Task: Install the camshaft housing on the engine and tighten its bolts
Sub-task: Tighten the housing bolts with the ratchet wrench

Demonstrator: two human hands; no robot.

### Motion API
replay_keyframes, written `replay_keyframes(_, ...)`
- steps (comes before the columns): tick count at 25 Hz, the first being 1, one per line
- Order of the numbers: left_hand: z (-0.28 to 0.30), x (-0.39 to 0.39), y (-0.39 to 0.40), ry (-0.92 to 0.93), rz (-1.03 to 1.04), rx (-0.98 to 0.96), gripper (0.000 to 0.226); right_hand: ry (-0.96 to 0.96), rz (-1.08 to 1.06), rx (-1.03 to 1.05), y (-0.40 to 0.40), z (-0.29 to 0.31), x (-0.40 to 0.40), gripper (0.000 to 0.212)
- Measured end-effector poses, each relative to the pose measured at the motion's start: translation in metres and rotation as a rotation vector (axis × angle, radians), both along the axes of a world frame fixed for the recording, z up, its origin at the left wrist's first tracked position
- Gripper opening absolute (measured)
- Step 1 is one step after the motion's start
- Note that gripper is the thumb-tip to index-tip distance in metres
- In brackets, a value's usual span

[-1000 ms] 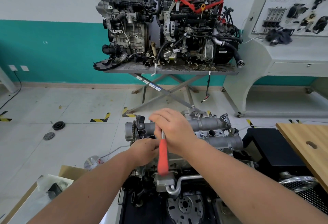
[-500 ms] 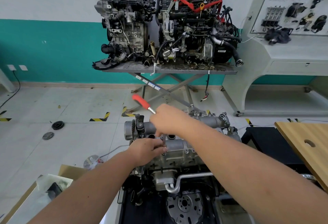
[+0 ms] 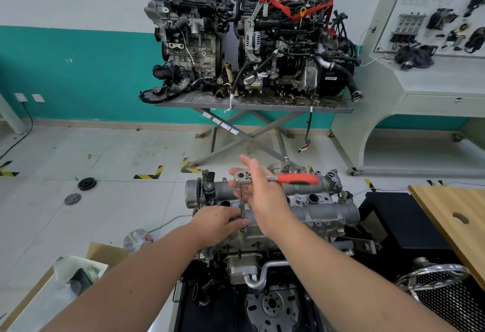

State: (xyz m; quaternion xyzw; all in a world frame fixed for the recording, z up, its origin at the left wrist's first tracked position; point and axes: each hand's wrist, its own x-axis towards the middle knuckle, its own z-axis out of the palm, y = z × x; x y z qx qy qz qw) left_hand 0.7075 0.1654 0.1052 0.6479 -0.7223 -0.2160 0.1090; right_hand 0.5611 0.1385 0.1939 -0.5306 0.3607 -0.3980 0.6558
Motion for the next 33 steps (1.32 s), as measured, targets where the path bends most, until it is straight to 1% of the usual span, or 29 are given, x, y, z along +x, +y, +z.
replay_keyframes(1,0.001,-0.001,0.0,0.008,-0.001,0.004,0.029,0.083,-0.04,-0.208,0.007,-0.005,0.0,0.031)
replay_keyframes(4,0.0,0.0,0.0,0.024,-0.003,-0.011,0.037,0.151,-0.197,-0.825,0.007,-0.018,0.0,0.035)
replay_keyframes(6,0.001,0.0,0.001,0.027,0.005,-0.018,0.038,0.272,-0.27,-1.176,-0.004,-0.014,-0.002,0.03)
replay_keyframes(7,0.002,0.0,0.001,0.028,0.015,-0.016,0.037,0.338,-0.281,-1.313,-0.009,-0.01,-0.004,0.026)
replay_keyframes(8,0.002,0.0,0.002,0.033,0.027,-0.024,0.037,0.394,-0.264,-1.417,-0.013,-0.007,-0.006,0.024)
replay_keyframes(10,0.003,-0.003,0.003,0.023,0.043,-0.021,0.033,0.527,-0.186,-1.528,-0.012,0.0,-0.01,0.018)
replay_keyframes(12,0.004,-0.006,0.006,0.038,0.023,-0.029,0.03,0.802,-0.128,-1.598,-0.006,0.008,-0.008,0.004)
replay_keyframes(14,0.007,-0.007,0.011,0.105,-0.013,-0.076,0.02,1.087,-0.057,-1.52,0.001,0.02,-0.001,0.017)
replay_keyframes(16,0.009,-0.007,0.017,0.188,-0.026,-0.058,0.006,1.252,0.05,-1.408,0.004,0.036,0.007,0.022)
replay_keyframes(17,0.01,-0.007,0.02,0.279,-0.006,-0.03,0.018,1.309,0.1,-1.344,0.004,0.043,0.01,0.02)
replay_keyframes(18,0.012,-0.007,0.024,0.427,0.042,-0.028,0.032,1.345,0.132,-1.273,0.004,0.05,0.013,0.018)
replay_keyframes(19,0.014,-0.008,0.027,0.588,0.104,-0.064,0.042,1.4,0.162,-1.21,0.004,0.055,0.016,0.018)
replay_keyframes(20,0.018,-0.01,0.03,0.736,0.16,-0.137,0.045,1.449,0.18,-1.153,0.005,0.061,0.021,0.019)
replay_keyframes(22,0.033,-0.016,0.031,0.921,0.265,-0.301,0.044,1.538,0.186,-1.058,0.002,0.07,0.028,0.013)
replay_keyframes(23,0.042,-0.022,0.03,1.001,0.31,-0.35,0.045,1.583,0.192,-1.007,0.001,0.074,0.03,0.014)
replay_keyframes(24,0.052,-0.027,0.027,1.086,0.356,-0.358,0.048,1.601,0.22,-0.948,-0.001,0.079,0.032,0.018)
replay_keyframes(25,0.063,-0.032,0.023,1.175,0.416,-0.316,0.054,1.596,0.28,-0.87,-0.004,0.082,0.032,0.017)
replay_keyframes(26,0.073,-0.035,0.017,1.259,0.494,-0.232,0.058,1.547,0.354,-0.782,-0.009,0.084,0.031,0.011)
replay_keyframes(27,0.083,-0.038,0.011,1.318,0.578,-0.14,0.058,1.447,0.418,-0.675,-0.014,0.084,0.029,0.009)
replay_keyframes(28,0.093,-0.039,0.005,1.327,0.659,-0.065,0.052,1.316,0.461,-0.538,-0.016,0.082,0.026,0.012)
replay_keyframes(29,0.102,-0.038,0.0,1.29,0.725,-0.02,0.043,1.175,0.495,-0.394,-0.017,0.079,0.02,0.013)
replay_keyframes(30,0.109,-0.036,-0.006,1.233,0.779,0.002,0.031,1.045,0.52,-0.296,-0.017,0.075,0.014,0.01)
replay_keyframes(31,0.115,-0.034,-0.011,1.174,0.811,0.023,0.02,0.94,0.55,-0.238,-0.017,0.071,0.007,0.008)
replay_keyframes(33,0.126,-0.03,-0.02,1.02,0.79,0.089,0.011,0.818,0.606,-0.18,-0.017,0.06,-0.007,0.013)
